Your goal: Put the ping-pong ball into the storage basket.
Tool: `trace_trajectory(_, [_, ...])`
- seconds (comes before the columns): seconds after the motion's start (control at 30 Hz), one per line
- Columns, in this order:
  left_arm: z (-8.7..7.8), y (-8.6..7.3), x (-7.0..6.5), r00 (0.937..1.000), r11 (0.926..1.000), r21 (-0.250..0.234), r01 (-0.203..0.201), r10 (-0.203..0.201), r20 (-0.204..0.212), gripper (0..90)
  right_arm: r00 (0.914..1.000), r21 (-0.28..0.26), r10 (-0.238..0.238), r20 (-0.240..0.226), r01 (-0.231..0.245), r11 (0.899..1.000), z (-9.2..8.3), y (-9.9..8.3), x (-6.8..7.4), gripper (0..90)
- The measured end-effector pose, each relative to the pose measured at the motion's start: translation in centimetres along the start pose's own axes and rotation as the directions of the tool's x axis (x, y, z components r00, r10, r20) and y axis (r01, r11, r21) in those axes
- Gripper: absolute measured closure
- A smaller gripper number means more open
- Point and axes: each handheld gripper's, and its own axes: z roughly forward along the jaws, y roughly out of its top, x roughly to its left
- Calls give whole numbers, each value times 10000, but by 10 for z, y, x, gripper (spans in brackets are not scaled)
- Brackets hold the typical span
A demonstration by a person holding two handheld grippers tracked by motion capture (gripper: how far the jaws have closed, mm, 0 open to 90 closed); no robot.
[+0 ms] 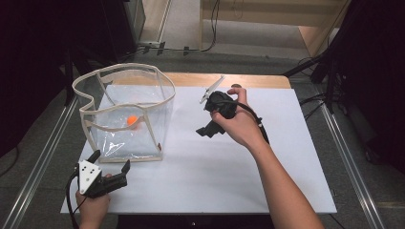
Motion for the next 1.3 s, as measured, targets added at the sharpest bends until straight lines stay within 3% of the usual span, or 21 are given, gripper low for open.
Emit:
trace_trajectory(0.57, [0,0,0,10000,10000,7,-27,27,-6,0,9995,7,268,177,-268,9996,0,-38,2,0])
trace_trajectory(1.3, [1,0,-1,10000,10000,17,-61,61,-23,0,9976,-511,677,167,-667,9965,7,-93,9,0])
